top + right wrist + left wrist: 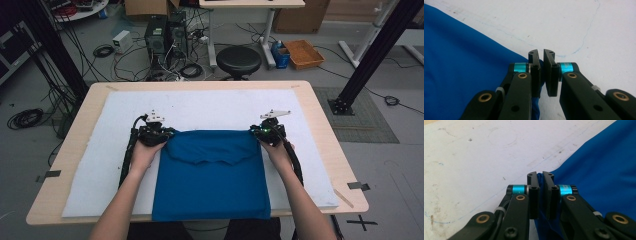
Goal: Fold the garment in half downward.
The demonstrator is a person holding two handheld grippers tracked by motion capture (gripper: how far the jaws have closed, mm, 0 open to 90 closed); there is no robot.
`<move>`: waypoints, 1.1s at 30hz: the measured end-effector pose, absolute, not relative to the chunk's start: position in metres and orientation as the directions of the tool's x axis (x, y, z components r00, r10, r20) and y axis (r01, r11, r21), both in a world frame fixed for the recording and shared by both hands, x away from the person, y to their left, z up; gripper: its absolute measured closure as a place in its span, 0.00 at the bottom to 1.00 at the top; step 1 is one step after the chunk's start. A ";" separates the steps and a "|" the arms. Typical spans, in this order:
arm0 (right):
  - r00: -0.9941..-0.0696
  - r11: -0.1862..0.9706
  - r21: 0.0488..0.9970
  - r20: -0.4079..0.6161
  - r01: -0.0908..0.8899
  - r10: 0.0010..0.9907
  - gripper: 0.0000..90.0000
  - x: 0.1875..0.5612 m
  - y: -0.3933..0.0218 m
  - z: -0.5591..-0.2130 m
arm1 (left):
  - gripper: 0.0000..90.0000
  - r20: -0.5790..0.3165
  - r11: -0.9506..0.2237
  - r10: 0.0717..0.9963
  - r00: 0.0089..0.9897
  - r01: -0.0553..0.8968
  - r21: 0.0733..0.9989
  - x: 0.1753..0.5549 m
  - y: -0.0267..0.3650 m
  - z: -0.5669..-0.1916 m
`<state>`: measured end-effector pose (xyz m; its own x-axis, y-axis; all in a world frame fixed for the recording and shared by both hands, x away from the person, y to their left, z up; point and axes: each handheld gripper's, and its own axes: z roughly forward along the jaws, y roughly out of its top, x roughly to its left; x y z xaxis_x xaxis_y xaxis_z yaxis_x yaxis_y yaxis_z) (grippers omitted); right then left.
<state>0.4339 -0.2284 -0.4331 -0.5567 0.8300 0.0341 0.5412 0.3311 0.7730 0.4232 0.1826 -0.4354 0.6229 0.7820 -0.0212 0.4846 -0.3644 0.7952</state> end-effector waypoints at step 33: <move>-0.509 0.277 0.781 0.060 0.559 0.859 0.66 0.353 -0.234 -0.435 | 0.68 -0.238 -0.198 0.805 0.543 0.626 0.754 0.363 0.194 -0.441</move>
<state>0.3533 -0.2344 -0.4352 -0.5092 0.8586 0.0599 0.5593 0.2772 0.7812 0.3629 0.1939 -0.4411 0.5427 0.8054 -0.2384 0.6258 -0.1984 0.7543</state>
